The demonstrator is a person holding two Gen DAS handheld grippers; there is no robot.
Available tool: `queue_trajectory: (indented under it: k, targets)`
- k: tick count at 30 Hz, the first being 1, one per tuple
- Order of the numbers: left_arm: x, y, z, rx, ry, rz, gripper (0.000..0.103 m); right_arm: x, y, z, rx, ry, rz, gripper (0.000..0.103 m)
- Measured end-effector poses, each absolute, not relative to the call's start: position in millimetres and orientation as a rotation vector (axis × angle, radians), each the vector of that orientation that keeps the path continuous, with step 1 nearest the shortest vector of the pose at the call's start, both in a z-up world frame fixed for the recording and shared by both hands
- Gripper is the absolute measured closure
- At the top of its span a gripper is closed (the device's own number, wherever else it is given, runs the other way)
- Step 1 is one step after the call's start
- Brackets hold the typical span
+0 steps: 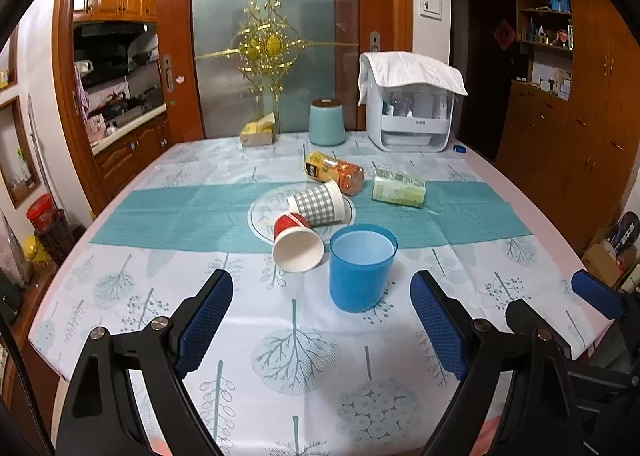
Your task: Flip cup upright
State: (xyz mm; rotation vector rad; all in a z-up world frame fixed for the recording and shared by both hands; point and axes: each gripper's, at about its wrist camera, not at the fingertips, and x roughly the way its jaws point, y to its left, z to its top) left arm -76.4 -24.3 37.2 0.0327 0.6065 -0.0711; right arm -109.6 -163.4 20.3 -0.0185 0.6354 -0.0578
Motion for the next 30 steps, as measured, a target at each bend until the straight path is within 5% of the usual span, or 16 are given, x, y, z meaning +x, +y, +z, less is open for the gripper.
queue_trajectory:
  k: [30]
  targets:
    - [-77.1, -22.4, 34.4, 0.026, 0.61, -0.009, 0.012, -101.1, -172.0, 23.5, 0.053, 0.635, -0.022, 0.026]
